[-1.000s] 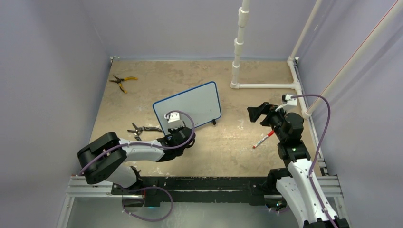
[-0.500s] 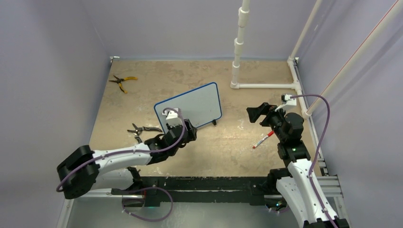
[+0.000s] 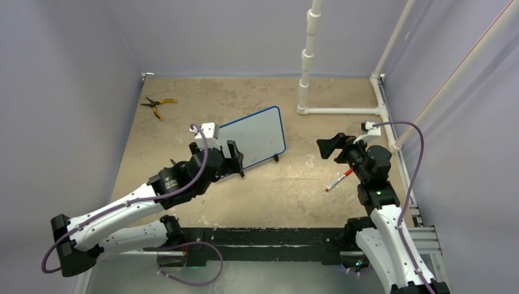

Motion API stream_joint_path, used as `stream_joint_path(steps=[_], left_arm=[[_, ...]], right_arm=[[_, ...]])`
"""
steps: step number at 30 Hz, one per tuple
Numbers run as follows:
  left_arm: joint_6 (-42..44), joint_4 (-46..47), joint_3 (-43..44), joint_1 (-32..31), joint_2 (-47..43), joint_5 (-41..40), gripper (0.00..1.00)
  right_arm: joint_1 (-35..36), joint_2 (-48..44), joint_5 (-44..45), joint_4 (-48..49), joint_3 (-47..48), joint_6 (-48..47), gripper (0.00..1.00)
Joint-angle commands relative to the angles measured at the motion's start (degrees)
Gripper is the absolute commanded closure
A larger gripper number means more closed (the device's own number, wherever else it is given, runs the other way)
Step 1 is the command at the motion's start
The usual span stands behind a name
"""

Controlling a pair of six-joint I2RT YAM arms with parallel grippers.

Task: Write a sentence on the whiteboard
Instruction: Adjust the whiteboard stand at the center of the board, then open the whiteboard marker at the center of the board.

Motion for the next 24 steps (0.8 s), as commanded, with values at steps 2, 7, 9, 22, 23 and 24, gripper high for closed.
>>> stream_joint_path(steps=[2, 7, 9, 22, 23, 24], left_arm=[[3.65, -10.96, 4.74, 3.12, -2.18, -5.84, 0.07], [8.60, -5.56, 2.22, 16.77, -3.37, 5.76, 0.05], [9.38, -3.97, 1.83, 19.73, -2.00, 9.11, 0.05], [10.59, 5.73, -2.05, 23.02, 5.07, 14.86, 0.05], [10.60, 6.11, -2.05, 23.02, 5.44, 15.13, 0.05], [10.59, 6.48, -2.14, 23.02, 5.81, 15.34, 0.05]], right_arm=[[0.17, -0.18, -1.54, 2.49, 2.79, -1.02, 0.01], [0.11, -0.02, -2.13, 2.66, 2.71, -0.92, 0.01], [0.10, -0.04, -2.25, 2.50, 2.79, -1.02, 0.01], [0.10, -0.26, -1.63, 1.17, 3.76, -2.43, 0.01], [0.10, -0.19, -1.63, 1.17, 3.68, -2.43, 0.01], [0.11, -0.03, -1.63, 1.17, 3.64, -2.43, 0.01]])
